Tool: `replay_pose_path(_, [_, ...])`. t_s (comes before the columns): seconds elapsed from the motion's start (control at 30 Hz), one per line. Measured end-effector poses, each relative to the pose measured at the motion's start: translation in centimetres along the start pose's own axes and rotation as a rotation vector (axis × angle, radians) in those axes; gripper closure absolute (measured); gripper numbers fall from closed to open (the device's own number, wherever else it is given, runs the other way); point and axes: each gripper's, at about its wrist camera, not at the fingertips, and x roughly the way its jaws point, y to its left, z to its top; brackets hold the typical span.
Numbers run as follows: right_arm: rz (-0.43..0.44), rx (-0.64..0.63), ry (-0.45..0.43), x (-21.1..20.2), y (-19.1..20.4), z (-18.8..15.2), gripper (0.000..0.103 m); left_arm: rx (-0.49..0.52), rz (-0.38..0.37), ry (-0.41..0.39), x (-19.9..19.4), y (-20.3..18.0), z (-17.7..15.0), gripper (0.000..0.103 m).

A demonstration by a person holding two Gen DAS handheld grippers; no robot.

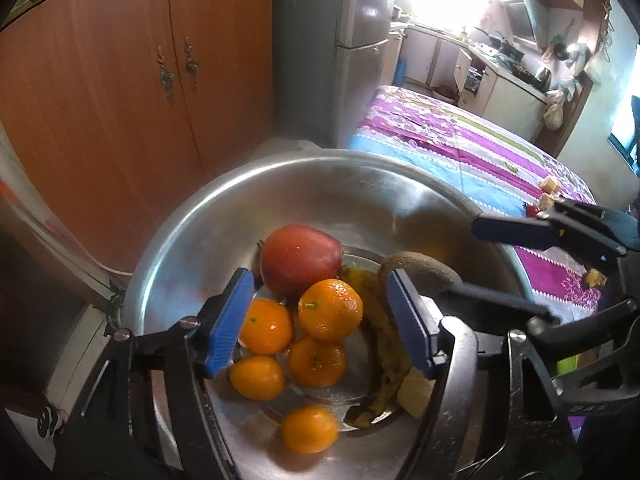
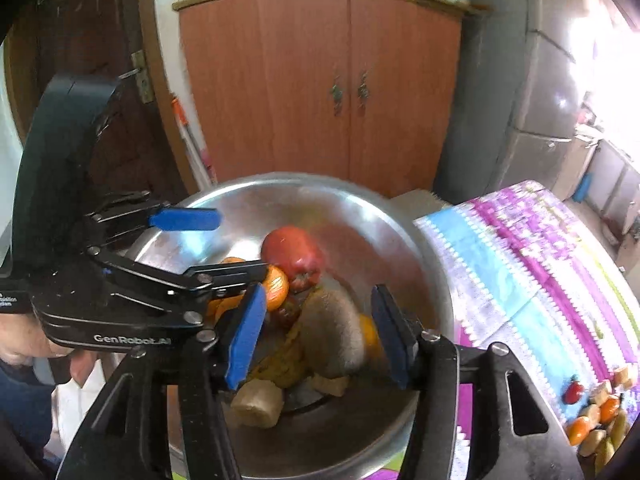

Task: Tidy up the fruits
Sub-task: 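Open both tools to drop the mandarin and orange into the bowl, then move both tools back to the fruit pile on the tablecloth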

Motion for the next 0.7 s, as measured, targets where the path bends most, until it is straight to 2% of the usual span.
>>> replay_pose_path(0.03, [-0.03, 0.005, -0.021, -0.5, -0.2, 0.1, 0.04, -0.006, -0.001, -0.013, -0.3, 0.0, 0.0, 0.032])
replay_pose_path(0.13, [-0.117, 0.04, -0.096, -2.4, -1.0, 0.3, 0.017, -0.013, 0.001, -0.07, -1.6, -0.2, 0.3, 0.029])
replay_pose_path(0.17, [-0.143, 0.049, -0.124, -3.2, -1.2, 0.3, 0.013, -0.013, -0.001, -0.096, -2.1, -0.4, 0.3, 0.028])
replay_pose_path(0.33, [-0.258, 0.099, -0.198, -6.1, -2.7, -0.3, 0.012, -0.013, -0.014, -0.231, -4.3, -1.9, 0.6, 0.008])
replay_pose_path(0.43, [-0.344, 0.135, -0.229, -8.0, -3.8, -1.7, 0.011, -0.006, -0.023, -0.277, -4.5, -3.2, 0.8, 0.006])
replay_pose_path(0.7, [-0.506, 0.215, -0.243, -12.8, -8.3, -6.5, 0.009, 0.088, -0.167, -0.349, -4.6, -10.6, 1.0, 0.006])
